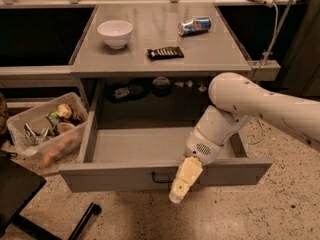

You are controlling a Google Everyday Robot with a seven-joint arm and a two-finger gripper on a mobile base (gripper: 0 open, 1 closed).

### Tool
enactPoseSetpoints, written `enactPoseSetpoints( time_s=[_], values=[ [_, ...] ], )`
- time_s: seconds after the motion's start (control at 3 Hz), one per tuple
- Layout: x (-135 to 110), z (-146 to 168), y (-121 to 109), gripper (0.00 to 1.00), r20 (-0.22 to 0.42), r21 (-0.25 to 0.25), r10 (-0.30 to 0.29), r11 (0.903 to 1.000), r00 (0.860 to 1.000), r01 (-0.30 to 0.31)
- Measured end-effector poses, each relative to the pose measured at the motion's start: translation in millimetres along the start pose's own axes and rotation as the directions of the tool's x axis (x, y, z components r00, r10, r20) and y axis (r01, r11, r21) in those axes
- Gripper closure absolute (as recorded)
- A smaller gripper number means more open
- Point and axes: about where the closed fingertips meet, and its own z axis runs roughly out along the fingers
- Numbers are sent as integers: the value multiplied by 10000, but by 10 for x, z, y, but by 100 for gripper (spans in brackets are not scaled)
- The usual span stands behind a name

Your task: Open top drawer

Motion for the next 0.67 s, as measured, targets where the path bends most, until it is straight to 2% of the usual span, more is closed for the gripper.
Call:
enactPoseSetpoints(
  time_s=[0.33,0.67],
  values=[
    [-4,-12,8,0,1,-2,2,10000,10000,-2],
    [70,-59,130,0,89,-231,343,9991,9994,-341]
  ],
)
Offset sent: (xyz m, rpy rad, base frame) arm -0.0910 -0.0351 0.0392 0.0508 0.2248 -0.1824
